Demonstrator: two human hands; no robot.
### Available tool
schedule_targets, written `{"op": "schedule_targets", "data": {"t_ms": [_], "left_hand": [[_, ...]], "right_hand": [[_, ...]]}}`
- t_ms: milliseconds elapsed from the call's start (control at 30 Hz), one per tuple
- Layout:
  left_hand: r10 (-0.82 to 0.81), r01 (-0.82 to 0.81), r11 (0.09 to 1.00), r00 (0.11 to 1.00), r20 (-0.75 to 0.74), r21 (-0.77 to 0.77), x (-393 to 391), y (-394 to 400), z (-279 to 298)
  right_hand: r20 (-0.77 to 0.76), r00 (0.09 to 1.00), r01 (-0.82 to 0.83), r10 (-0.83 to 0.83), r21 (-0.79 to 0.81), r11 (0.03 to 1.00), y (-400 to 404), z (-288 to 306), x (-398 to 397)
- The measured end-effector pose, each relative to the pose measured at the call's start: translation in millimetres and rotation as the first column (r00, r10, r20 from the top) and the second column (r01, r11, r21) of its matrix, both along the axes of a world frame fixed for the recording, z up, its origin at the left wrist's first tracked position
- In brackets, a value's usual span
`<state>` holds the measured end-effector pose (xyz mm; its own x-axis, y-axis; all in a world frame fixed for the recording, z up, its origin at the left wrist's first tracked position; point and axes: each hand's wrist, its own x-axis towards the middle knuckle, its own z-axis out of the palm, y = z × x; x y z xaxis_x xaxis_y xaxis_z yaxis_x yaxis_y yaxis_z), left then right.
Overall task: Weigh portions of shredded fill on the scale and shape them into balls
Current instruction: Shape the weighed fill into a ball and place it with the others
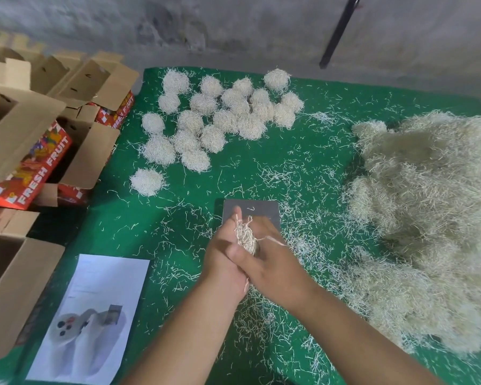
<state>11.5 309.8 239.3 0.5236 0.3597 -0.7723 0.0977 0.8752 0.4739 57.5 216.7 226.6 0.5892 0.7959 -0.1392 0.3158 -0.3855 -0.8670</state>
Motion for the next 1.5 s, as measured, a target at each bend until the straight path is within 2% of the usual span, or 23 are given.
{"op": "schedule_targets", "data": {"t_ms": [67, 133, 167, 233, 267, 300, 467, 600, 667, 800, 933, 1000, 1100, 1233, 1300, 1400, 1500], "left_hand": [[0.055, -0.053, 0.994, 0.998, -0.02, 0.091, 3, 5, -3], [0.102, -0.09, 0.968, 0.994, -0.042, 0.233, 5, 11, -5], [0.111, -0.097, 0.953, 0.993, -0.035, 0.286, 5, 15, -5], [0.095, -0.074, 0.919, 0.995, -0.036, 0.386, 4, 17, 0], [0.087, -0.075, 0.909, 0.996, -0.009, 0.411, 3, 16, 2], [0.083, -0.086, 0.904, 0.996, 0.026, 0.418, 3, 15, 4], [0.008, -0.043, 0.859, 0.997, 0.072, 0.51, -1, -1, 7], [-0.074, 0.008, 0.777, 0.994, 0.08, 0.629, -6, -20, 6], [-0.039, -0.044, 0.742, 0.993, 0.108, 0.669, -6, -24, 4], [0.098, -0.174, 0.771, 0.983, 0.156, 0.612, -6, -15, 1], [0.135, -0.188, 0.767, 0.982, 0.132, 0.613, 0, -10, 0], [0.114, -0.161, 0.745, 0.987, 0.114, 0.647, 2, -14, -3], [0.107, -0.129, 0.693, 0.991, 0.075, 0.709, 4, -23, -11], [0.053, -0.036, 0.607, 0.999, 0.004, 0.794, 8, -33, -21], [0.032, 0.022, 0.576, 0.998, -0.05, 0.817, 9, -35, -26], [-0.01, 0.126, 0.514, 0.99, -0.142, 0.848, 16, -38, -40], [-0.064, 0.275, 0.375, 0.96, -0.272, 0.885, 19, -49, -45]], "right_hand": [[-0.171, 0.981, 0.103, -0.087, 0.085, 0.991, -3, 4, -1], [-0.37, 0.905, 0.261, -0.209, 0.097, 0.96, -8, 9, -2], [-0.482, 0.836, 0.342, -0.263, 0.082, 0.936, -10, 10, 0], [-0.709, 0.629, 0.485, -0.319, 0.036, 0.874, -15, 9, 7], [-0.782, 0.534, 0.528, -0.321, 0.012, 0.849, -16, 10, 10], [-0.813, 0.484, 0.548, -0.324, -0.007, 0.837, -18, 12, 12], [-0.851, 0.424, 0.533, -0.311, -0.043, 0.845, -13, 17, 9], [-0.796, 0.503, 0.518, -0.336, -0.034, 0.855, -14, 15, 15], [-0.712, 0.573, 0.521, -0.406, -0.066, 0.851, -16, 12, 18], [-0.59, 0.71, 0.432, -0.386, -0.069, 0.899, -19, 5, 15], [-0.582, 0.713, 0.463, -0.392, -0.03, 0.886, -19, -1, 15], [-0.621, 0.718, 0.408, -0.314, 0.01, 0.913, -17, 5, 13], [-0.72, 0.665, 0.358, -0.199, 0.073, 0.931, -12, 12, 9], [-0.896, 0.441, 0.46, -0.06, 0.167, 0.872, -16, 13, 10], [-0.926, 0.377, 0.489, -0.012, 0.187, 0.852, -21, 13, 13], [-0.945, 0.298, 0.573, -0.133, 0.066, 0.817, -19, 11, 19], [-0.946, 0.223, 0.52, -0.236, -0.09, 0.85, -14, 5, 30]]}}
